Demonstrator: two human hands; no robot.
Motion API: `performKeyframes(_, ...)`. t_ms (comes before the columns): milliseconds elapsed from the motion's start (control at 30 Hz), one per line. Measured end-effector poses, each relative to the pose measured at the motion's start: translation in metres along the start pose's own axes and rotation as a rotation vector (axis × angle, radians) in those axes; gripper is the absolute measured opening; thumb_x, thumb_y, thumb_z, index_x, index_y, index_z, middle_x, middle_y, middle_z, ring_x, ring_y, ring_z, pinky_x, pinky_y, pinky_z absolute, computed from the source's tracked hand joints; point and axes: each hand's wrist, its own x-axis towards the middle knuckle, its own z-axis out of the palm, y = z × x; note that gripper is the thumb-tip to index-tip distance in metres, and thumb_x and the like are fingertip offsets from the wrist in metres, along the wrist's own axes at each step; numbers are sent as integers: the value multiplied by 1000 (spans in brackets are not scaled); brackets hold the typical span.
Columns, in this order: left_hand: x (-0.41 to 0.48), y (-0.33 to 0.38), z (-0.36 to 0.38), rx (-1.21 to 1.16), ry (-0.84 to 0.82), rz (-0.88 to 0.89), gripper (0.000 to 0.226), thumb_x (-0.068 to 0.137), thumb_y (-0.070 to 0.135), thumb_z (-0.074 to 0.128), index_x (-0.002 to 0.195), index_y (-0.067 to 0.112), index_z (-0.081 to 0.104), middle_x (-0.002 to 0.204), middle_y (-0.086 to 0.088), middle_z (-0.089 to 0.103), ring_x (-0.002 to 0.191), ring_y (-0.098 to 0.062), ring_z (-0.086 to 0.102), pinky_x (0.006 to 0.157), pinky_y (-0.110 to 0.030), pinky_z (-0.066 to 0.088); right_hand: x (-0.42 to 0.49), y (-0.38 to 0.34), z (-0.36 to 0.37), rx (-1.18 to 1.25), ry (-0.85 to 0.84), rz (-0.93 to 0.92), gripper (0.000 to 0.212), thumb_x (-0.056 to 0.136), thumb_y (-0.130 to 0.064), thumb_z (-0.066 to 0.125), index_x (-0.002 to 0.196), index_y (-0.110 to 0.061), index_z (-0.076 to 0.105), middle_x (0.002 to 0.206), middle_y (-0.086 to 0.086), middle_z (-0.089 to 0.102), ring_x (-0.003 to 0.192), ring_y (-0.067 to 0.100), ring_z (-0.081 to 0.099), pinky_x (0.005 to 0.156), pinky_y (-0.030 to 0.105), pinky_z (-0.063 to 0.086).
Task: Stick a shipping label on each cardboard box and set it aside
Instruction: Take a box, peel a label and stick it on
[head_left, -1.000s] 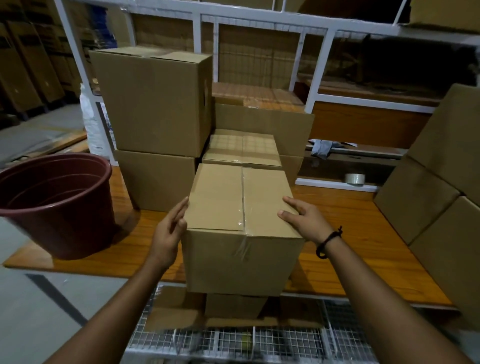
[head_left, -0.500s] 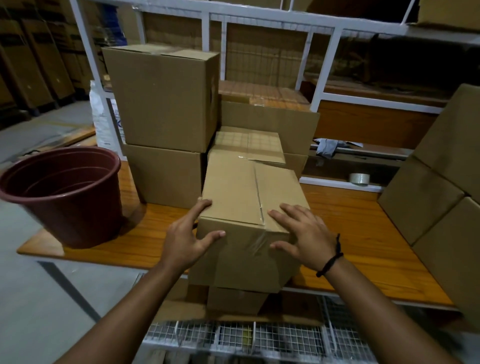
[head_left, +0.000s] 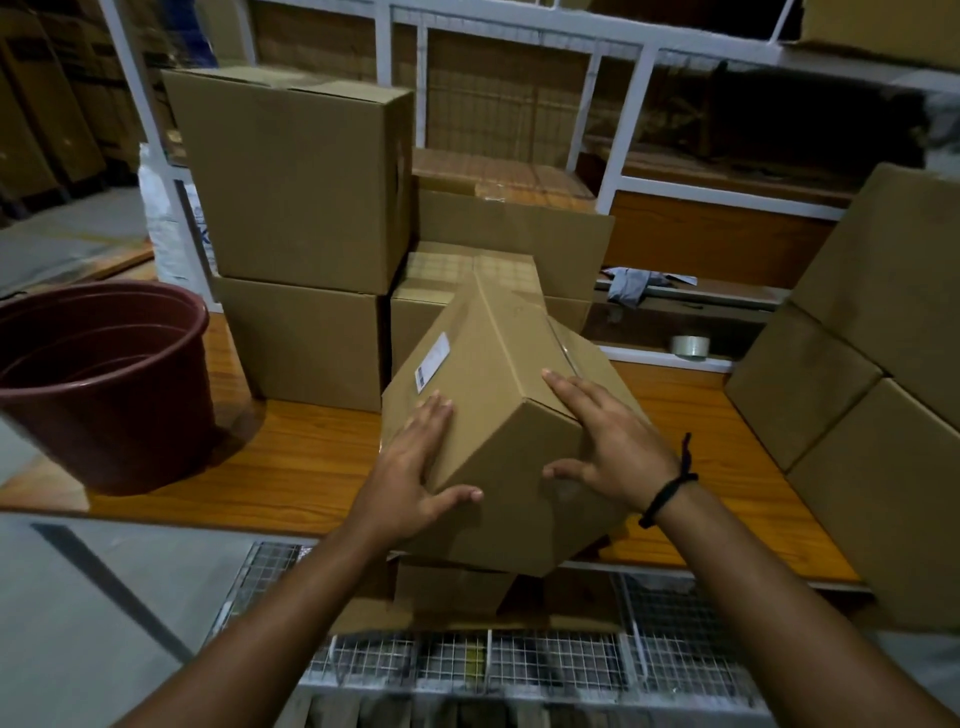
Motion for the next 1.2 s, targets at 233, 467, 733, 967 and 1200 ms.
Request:
performKeyframes(233, -20, -36, 16, -115, -116, -268, 125, 52, 79, 73, 146, 57, -6, 162, 16, -5, 149, -18, 2, 113, -64, 22, -10, 16, 2, 132, 94, -25, 103, 72, -43, 79, 147, -48, 7, 154, -9, 28, 137, 16, 32, 103, 41, 40)
performKeyframes(467, 10, -17, -43, -58, -5, -100, 103, 55, 64, 76, 144, 30, 38, 151, 15, 30, 145, -8, 19, 120, -44, 17, -24, 29, 39, 627, 188, 138, 96, 69, -40, 80, 149, -36, 27, 138, 0, 51, 125, 16, 49, 100, 43, 48)
performKeyframes(733, 27, -3, -63, 285, -61, 34, 89, 69, 50, 82, 144, 23, 44, 153, 7, 36, 145, -9, 23, 117, -37, 21, -24, 15, 87, 1030, 220, 313, 74, 66, -22, 80, 132, -22, 47, 117, -15, 59, 107, -6, 55, 97, 38, 51)
performKeyframes(967, 31, 2, -50, 440, -156, 57, 90, 75, 58, 73, 149, 30, 33, 159, 10, 24, 148, -8, 13, 119, -42, 18, -29, 41, 87, 966, 264, 314, 96, 70, -5, 82, 143, -41, 32, 135, -13, 48, 119, 3, 48, 94, 28, 49)
performKeyframes(1200, 35, 0, -53, 297, -196, 33, 87, 70, 71, 66, 144, 33, 42, 156, 12, 30, 146, -4, 16, 119, -41, 20, -26, 53, 74, 824, 258, 179, 71, 74, -2, 78, 122, -46, 50, 137, -8, 49, 126, 13, 48, 98, 34, 51)
